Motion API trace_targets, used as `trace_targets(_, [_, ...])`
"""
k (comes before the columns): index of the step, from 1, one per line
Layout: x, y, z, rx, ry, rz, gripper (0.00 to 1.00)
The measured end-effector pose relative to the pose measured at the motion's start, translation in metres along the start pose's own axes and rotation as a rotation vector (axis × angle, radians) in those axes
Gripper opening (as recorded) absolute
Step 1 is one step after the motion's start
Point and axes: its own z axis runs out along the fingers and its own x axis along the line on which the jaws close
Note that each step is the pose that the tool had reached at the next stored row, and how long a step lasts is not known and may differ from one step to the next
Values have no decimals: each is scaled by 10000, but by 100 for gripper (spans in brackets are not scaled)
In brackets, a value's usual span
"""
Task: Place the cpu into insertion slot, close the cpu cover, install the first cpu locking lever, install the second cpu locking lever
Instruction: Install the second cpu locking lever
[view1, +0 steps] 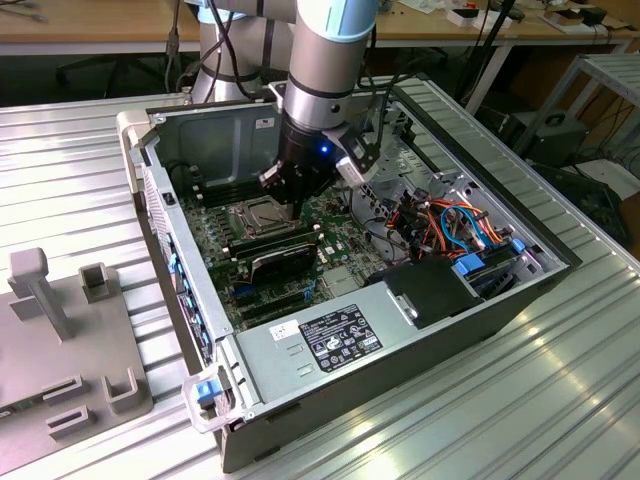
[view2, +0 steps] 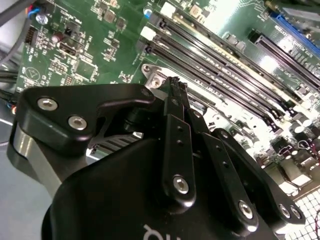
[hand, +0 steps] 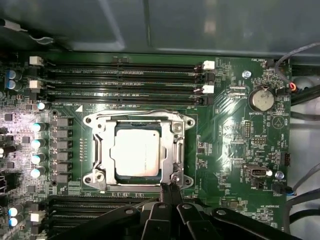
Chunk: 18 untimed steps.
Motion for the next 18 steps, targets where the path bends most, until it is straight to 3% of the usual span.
trace_targets(11, [241,-5,23,1,1,-1,11])
trace_targets(18, [269,-45,25,0,1,0,11])
